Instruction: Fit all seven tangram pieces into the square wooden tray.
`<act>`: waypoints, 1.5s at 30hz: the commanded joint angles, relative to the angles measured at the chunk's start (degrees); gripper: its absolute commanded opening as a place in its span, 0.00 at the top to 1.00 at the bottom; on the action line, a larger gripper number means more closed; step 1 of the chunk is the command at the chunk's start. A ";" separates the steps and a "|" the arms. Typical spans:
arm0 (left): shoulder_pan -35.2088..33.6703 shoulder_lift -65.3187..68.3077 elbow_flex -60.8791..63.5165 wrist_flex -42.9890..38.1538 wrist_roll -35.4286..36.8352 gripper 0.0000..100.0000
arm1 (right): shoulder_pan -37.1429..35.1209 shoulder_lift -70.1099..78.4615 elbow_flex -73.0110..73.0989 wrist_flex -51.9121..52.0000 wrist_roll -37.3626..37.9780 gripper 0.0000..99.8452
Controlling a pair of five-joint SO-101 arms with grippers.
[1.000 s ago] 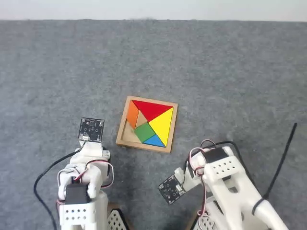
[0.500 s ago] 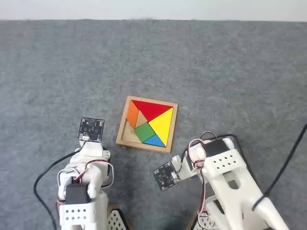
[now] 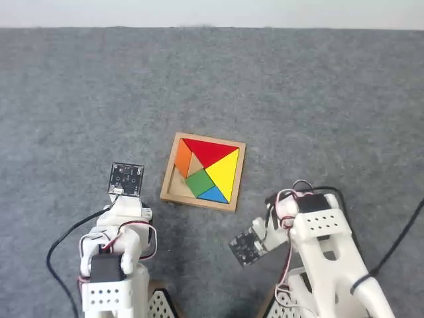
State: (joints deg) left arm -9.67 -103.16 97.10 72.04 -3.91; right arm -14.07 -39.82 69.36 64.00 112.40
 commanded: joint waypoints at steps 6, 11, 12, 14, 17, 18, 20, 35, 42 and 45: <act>0.35 -0.97 -0.57 0.18 -0.09 0.98 | 6.46 -0.31 1.76 0.57 10.81 0.67; 0.35 -0.97 -0.57 0.18 -0.09 0.98 | 6.73 -0.40 2.37 0.48 11.08 0.68; 0.35 -0.97 -0.57 0.18 -0.09 0.98 | 6.46 -0.40 2.46 0.48 11.08 0.69; 0.35 -0.97 -0.57 0.18 -0.09 0.98 | 4.97 -0.31 2.46 0.40 10.90 0.73; 0.35 -0.97 -0.57 0.18 -0.09 0.98 | 2.59 -0.22 2.46 0.31 10.11 0.80; 0.35 -0.97 -0.57 0.18 -0.09 0.98 | 1.54 -0.22 2.55 0.48 9.67 0.81; 0.35 -0.97 -0.57 0.18 -0.09 0.98 | -0.13 -0.22 2.99 0.48 8.88 0.82; 0.35 -0.97 -0.57 0.18 -0.09 0.98 | -2.77 -0.31 -10.64 9.01 -1.23 0.88; 0.35 -0.97 -0.57 0.18 -0.09 0.98 | -11.56 -0.22 -16.53 7.25 -14.24 0.88; 0.35 -0.97 -0.57 0.18 -0.09 0.98 | -15.08 -0.22 -19.16 6.99 -17.05 0.88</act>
State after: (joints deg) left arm -9.67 -103.16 97.10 72.04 -3.91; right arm -25.93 -39.82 55.38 71.91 98.15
